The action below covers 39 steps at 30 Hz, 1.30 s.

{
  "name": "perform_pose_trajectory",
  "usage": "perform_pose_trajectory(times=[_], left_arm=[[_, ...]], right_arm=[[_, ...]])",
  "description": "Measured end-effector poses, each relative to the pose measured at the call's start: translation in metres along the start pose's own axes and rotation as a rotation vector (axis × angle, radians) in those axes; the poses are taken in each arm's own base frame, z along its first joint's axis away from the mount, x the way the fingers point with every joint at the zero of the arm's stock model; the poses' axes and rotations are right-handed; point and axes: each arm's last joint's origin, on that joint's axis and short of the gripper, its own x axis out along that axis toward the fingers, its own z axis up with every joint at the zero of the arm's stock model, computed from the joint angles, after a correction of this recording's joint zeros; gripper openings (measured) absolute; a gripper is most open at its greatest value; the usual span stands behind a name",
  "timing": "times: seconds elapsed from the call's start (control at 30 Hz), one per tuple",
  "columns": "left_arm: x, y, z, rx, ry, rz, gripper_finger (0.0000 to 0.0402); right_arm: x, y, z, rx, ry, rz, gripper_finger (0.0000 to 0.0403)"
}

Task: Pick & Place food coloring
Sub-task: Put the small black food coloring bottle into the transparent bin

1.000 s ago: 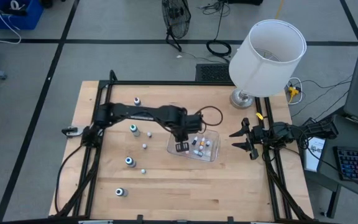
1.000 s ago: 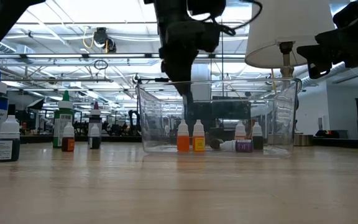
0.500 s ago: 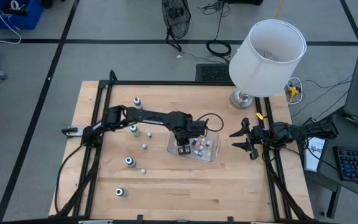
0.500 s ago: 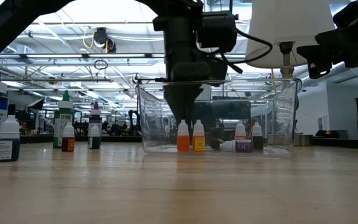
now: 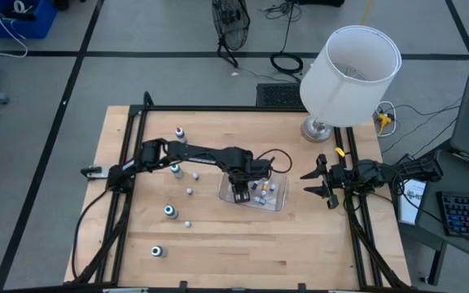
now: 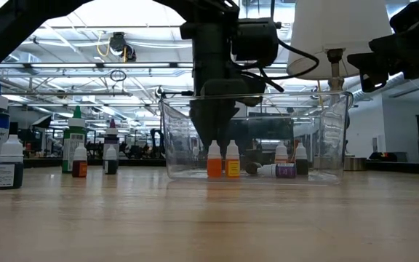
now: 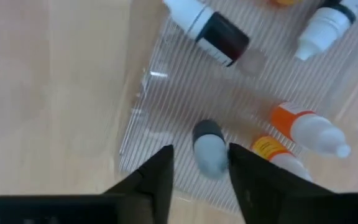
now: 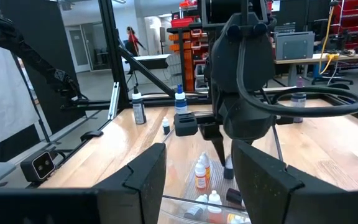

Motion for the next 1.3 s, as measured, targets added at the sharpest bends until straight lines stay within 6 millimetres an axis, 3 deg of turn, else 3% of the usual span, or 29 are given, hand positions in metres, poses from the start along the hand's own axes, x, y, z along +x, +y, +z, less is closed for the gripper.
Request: perform_pose_trajectory(times=[0.2,0.5,0.77,0.97,1.1,1.3], left_arm=[[-0.007,-0.003,0.0,0.022,0.006,-0.015,0.0217],[-0.061,0.001,0.003,0.014,0.015,0.091,0.0252],[-0.099,0.004,-0.027,-0.084,-0.005,0.159,0.0238],[-0.121,0.015,-0.071,-0.248,-0.058,0.282,0.0219],[-0.118,0.02,-0.101,-0.377,-0.117,0.267,0.0209],[-0.09,0.03,-0.129,-0.559,-0.137,0.19,0.0204]], right_arm=[[0.0,0.0,0.0,0.0,0.0,0.0,0.0169],[0.0,0.0,0.0,0.0,0.0,0.0,0.0169],[0.0,0.0,0.0,0.0,0.0,0.0,0.0169],[0.0,0.0,0.0,0.0,-0.002,0.0,0.0169],[0.0,0.0,0.0,0.0,-0.001,0.0,0.0169],[0.0,0.0,0.0,0.0,-0.002,0.0,0.0169]])
